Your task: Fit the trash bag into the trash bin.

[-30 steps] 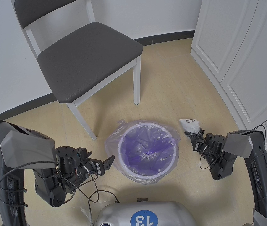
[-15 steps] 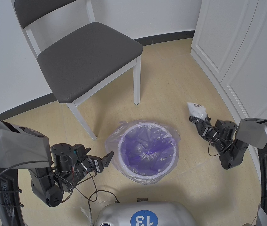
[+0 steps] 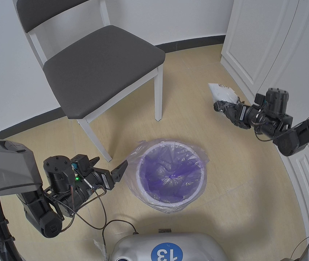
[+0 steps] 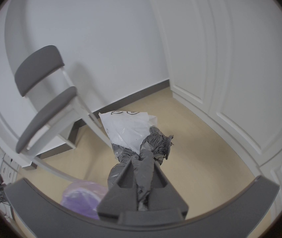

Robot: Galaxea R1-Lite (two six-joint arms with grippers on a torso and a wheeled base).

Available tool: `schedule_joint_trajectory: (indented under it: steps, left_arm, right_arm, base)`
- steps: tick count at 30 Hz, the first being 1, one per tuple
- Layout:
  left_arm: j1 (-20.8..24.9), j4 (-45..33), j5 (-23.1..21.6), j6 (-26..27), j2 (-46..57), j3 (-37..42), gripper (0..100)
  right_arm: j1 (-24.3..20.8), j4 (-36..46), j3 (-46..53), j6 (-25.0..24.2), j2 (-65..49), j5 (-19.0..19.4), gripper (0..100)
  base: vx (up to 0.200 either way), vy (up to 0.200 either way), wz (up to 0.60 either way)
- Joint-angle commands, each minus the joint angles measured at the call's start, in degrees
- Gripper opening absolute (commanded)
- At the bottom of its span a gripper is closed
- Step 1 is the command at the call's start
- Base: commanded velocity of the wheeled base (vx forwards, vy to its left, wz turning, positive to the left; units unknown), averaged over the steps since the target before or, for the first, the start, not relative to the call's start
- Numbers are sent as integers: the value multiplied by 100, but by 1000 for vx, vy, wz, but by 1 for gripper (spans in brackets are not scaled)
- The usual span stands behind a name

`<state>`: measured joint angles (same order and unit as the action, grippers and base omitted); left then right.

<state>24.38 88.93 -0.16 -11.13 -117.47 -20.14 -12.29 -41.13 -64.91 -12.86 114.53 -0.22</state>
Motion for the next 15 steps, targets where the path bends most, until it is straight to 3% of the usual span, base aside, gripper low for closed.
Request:
schedule_joint_trajectory:
  steps: [1,7,12,15]
  left_arm:
    - [-47,107,-28,58,585,124,100]
    - [-179,107,-11,770,602,300,100]
    - [-127,107,-37,788,734,485,100]
    - [-135,107,-54,814,734,529,100]
  right_arm:
    - [-845,1485,-540,759,-1240,22,0]
    - [-1689,3305,-610,1330,-1434,-40,0]
    - [-2181,3498,-531,1365,-1214,-136,0]
    - [-2392,3718,-487,1638,-1038,-453,0]
  base:
    - [0,0,0]
    - [0,0,0]
    - [0,0,0]
    - [0,0,0]
